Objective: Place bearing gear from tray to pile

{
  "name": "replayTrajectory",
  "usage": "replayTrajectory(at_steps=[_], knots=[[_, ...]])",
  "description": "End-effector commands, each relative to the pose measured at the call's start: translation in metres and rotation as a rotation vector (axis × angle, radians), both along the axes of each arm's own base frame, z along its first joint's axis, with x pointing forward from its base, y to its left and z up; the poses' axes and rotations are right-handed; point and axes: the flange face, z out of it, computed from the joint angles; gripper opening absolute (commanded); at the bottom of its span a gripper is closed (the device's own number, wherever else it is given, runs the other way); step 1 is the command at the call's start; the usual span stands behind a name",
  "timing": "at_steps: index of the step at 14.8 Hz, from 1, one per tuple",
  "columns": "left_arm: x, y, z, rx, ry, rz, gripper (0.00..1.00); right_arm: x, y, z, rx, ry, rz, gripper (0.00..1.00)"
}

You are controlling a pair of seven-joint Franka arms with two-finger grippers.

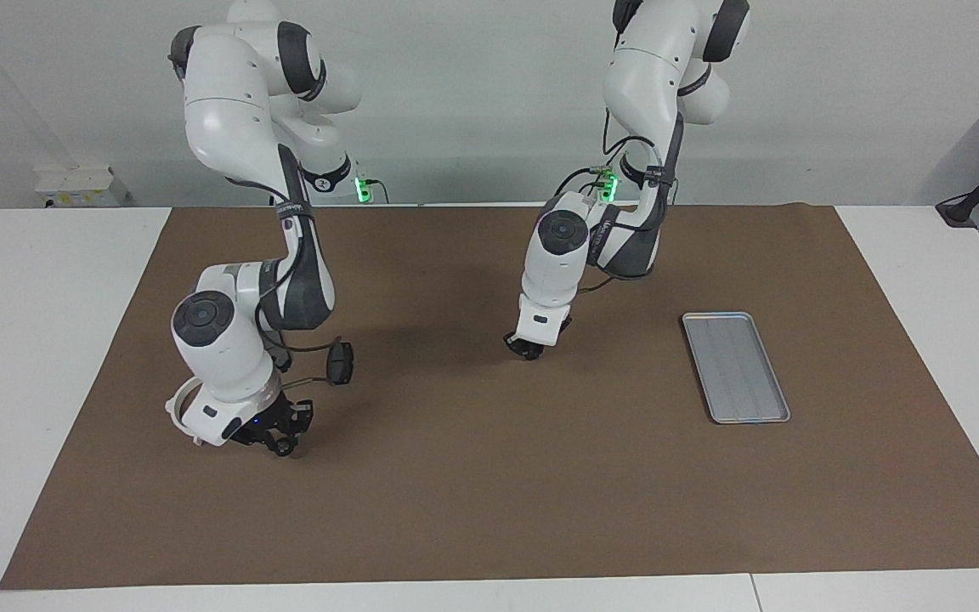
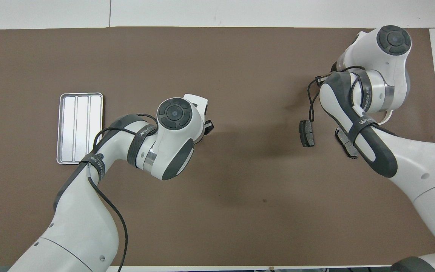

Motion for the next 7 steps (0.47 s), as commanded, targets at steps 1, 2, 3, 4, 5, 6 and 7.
replayTrajectory(at_steps=[1, 2, 3, 4, 5, 6, 7], knots=[[-0.001, 0.010, 0.007, 0.031, 0.000, 0.003, 1.00, -0.002, -0.005, -0.008, 0.003, -0.008, 0.022, 0.00], [0.004, 0.010, 0.017, 0.072, 0.003, -0.022, 1.00, -0.003, -0.004, -0.008, 0.004, -0.006, 0.020, 0.00], [0.008, 0.012, 0.029, 0.109, 0.018, -0.040, 1.00, -0.003, -0.004, -0.008, 0.004, -0.005, 0.018, 0.00], [0.011, 0.019, 0.040, 0.118, 0.027, -0.033, 1.00, -0.003, -0.004, -0.007, 0.004, -0.005, 0.014, 0.20], [0.019, 0.040, 0.064, 0.106, 0.008, -0.013, 1.00, -0.003, -0.003, -0.007, 0.004, -0.003, 0.011, 0.83], [0.020, 0.064, 0.087, 0.101, 0.000, -0.019, 1.00, -0.004, -0.002, -0.003, 0.003, 0.001, 0.011, 1.00], [0.022, 0.096, 0.114, 0.101, 0.001, -0.040, 1.00, -0.005, 0.006, 0.004, 0.004, 0.001, 0.020, 1.00]])
